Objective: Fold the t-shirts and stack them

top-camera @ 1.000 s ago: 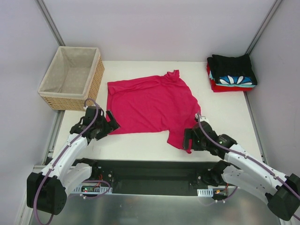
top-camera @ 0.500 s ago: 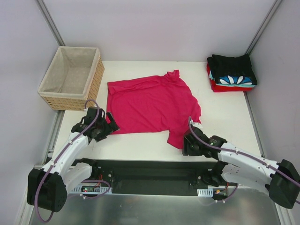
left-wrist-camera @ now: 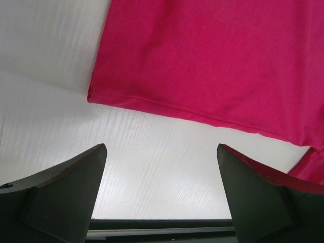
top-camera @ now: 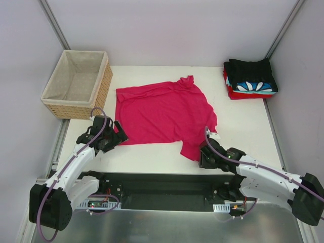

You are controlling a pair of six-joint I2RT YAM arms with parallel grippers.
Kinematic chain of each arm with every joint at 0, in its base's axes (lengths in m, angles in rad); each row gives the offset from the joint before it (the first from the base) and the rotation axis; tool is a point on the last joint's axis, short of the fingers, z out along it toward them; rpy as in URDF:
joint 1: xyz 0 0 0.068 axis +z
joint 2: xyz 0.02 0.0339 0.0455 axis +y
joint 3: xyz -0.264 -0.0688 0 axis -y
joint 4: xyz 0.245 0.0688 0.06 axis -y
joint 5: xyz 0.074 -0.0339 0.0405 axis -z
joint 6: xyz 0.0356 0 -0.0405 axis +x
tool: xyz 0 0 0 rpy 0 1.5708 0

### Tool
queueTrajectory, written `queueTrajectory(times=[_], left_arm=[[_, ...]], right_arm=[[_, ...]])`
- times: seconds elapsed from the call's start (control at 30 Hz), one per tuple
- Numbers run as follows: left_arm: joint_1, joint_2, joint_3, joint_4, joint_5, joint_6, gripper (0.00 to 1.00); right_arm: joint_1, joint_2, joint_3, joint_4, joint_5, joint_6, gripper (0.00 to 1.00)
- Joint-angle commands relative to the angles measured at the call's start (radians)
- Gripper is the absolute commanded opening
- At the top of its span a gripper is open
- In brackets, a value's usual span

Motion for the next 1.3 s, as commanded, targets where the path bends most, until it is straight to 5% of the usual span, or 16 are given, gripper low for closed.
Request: queueTrajectory(times=[0.0, 0.27, 0.93, 1.13, 1.27], left_arm=[[-0.011, -0.021, 0.007, -0.022, -0.027, 0.001, 0.9], [-0.013, -0.008, 0.015, -0.022, -0.024, 0.001, 0.9], [-0.013, -0.003, 0.009, -0.028, -0.062, 0.012, 0.9], [-0.011, 0.006, 0.012, -0.028, -0.067, 0.017, 0.9], [-0.011, 0.009, 0.012, -0.028, -0.073, 0.017, 0.9]], right_arm=[[0.005, -0.047, -0.014, -0.069, 0.049, 0.026, 0.37], [0.01, -0.087, -0.002, -0.126, 0.092, 0.034, 0.44], [0.025, 0.097, 0.023, 0.027, 0.052, 0.011, 0.36], [0.025, 0.151, 0.043, 0.056, 0.046, -0.007, 0.3], [0.026, 0.183, 0.054, 0.075, 0.038, -0.02, 0.13]])
